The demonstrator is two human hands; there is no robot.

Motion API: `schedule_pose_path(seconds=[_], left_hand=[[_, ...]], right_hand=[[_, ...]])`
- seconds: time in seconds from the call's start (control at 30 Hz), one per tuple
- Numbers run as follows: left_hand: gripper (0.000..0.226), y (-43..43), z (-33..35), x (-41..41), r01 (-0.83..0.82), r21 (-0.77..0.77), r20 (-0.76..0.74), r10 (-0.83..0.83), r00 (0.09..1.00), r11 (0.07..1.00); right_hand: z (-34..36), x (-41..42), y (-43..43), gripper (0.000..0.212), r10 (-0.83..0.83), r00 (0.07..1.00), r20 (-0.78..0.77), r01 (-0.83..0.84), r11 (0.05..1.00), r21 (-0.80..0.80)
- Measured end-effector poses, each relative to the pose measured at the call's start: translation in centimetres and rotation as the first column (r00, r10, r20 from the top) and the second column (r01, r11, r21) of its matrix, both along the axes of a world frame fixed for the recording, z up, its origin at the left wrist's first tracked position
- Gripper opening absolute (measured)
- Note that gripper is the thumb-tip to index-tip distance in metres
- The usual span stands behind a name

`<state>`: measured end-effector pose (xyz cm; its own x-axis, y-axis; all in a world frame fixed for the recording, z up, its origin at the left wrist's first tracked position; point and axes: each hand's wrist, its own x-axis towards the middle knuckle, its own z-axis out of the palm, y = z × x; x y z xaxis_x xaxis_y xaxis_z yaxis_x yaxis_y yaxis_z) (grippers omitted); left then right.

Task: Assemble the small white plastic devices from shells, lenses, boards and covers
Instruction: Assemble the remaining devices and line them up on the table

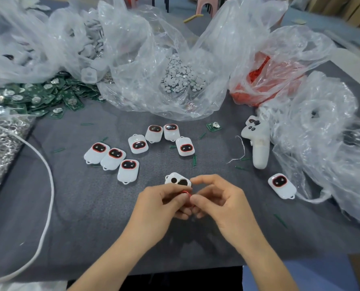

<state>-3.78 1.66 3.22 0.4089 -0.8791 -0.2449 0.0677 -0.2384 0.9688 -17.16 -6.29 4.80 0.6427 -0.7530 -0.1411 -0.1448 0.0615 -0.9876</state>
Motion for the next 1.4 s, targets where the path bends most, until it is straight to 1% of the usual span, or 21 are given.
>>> schedule_pose_path(seconds=[0.03, 0.07, 0.13, 0.17, 0.23, 0.3, 0.37, 0.43, 0.47, 0.5, 0.57, 0.6, 0.63, 0.77, 0.93, 1.1, 1.27, 1.4], left_hand=[[0.022, -0.1, 0.2, 0.3, 0.019, 0.01, 0.005, -0.019, 1.0, 1.0], [0.03, -0.2, 0.5, 0.7, 0.048, 0.018, 0.019, -0.048, 0.999, 0.999], [0.06, -0.4, 0.9, 1.6, 0.13, 0.038, 0.05, -0.132, 0.99, 0.991], [0.069, -0.6, 1.2, 2.0, 0.189, 0.039, 0.098, -0.192, 0.977, 0.981], [0.075, -0.9, 1.9, 2.9, 0.312, 0.044, 0.236, -0.313, 0.92, 0.949], [0.078, -1.2, 2.3, 3.5, 0.394, 0.062, 0.343, -0.39, 0.854, 0.917], [0.075, -1.4, 2.6, 3.9, 0.447, 0.078, 0.403, -0.439, 0.803, 0.891], [0.061, -1.7, 2.7, 4.7, 0.425, 0.054, 0.481, -0.396, 0.782, 0.904], [0.055, -1.9, 2.5, 5.2, 0.385, 0.04, 0.558, -0.34, 0.757, 0.922], [0.052, -2.1, 2.3, 5.7, 0.354, 0.043, 0.634, -0.299, 0.713, 0.934], [0.055, -2.2, 1.6, 5.9, 0.362, 0.107, 0.716, -0.324, 0.619, 0.926], [0.057, -2.2, 0.9, 5.8, 0.378, 0.134, 0.727, -0.35, 0.591, 0.916], [0.06, -2.1, 0.3, 5.6, 0.384, 0.136, 0.733, -0.353, 0.581, 0.913], [0.064, -1.5, -0.9, 5.2, 0.325, 0.079, 0.738, -0.275, 0.616, 0.942], [0.057, -1.1, -0.9, 4.9, 0.295, 0.047, 0.74, -0.231, 0.631, 0.954], [0.053, -1.0, -0.9, 4.9, 0.299, 0.034, 0.74, -0.225, 0.634, 0.954], [0.045, -0.8, -1.1, 4.8, 0.288, -0.001, 0.732, -0.195, 0.653, 0.958], [0.036, -0.6, -1.4, 4.8, 0.305, -0.003, 0.745, -0.201, 0.636, 0.952]], right_hand=[[0.2, -0.1, 0.0, 0.035, 0.056, 0.997, -0.048, -0.06, 0.994, -0.093], [0.5, -0.2, -0.1, 0.038, 0.113, 0.986, -0.124, -0.138, 0.967, -0.215], [0.9, -0.1, -0.4, 0.041, 0.171, 0.942, -0.291, -0.29, 0.849, -0.441], [1.1, 0.0, -0.5, 0.041, 0.176, 0.927, -0.332, -0.33, 0.803, -0.497], [1.7, 0.2, -0.9, 0.04, 0.191, 0.918, -0.348, -0.361, 0.766, -0.532], [2.0, 0.3, -1.1, 0.035, 0.218, 0.91, -0.353, -0.389, 0.745, -0.542], [2.0, 0.3, -1.3, 0.03, 0.216, 0.916, -0.338, -0.376, 0.758, -0.533], [1.7, 0.4, -1.6, 0.028, 0.122, 0.94, -0.317, -0.283, 0.799, -0.531], [1.5, 0.5, -1.9, 0.028, 0.054, 0.945, -0.323, -0.231, 0.808, -0.541], [1.3, 0.6, -2.1, 0.027, -0.004, 0.939, -0.343, -0.199, 0.808, -0.555], [0.9, 1.0, -2.4, 0.026, -0.062, 0.918, -0.393, -0.19, 0.8, -0.569], [0.7, 1.3, -2.4, 0.025, -0.071, 0.907, -0.416, -0.198, 0.799, -0.568], [0.5, 1.7, -2.4, 0.024, -0.076, 0.893, -0.444, -0.211, 0.801, -0.56], [0.4, 3.2, -2.4, 0.024, -0.067, 0.828, -0.556, -0.284, 0.805, -0.52], [0.5, 3.5, -2.9, 0.027, -0.033, 0.796, -0.605, -0.366, 0.769, -0.524], [0.2, 3.7, -3.5, 0.027, 0.015, 0.813, -0.582, -0.376, 0.777, -0.505], [-0.5, 3.2, -3.9, 0.025, 0.063, 0.871, -0.488, -0.311, 0.839, -0.446], [-1.0, 3.1, -4.1, 0.025, 0.074, 0.889, -0.451, -0.287, 0.859, -0.425]])
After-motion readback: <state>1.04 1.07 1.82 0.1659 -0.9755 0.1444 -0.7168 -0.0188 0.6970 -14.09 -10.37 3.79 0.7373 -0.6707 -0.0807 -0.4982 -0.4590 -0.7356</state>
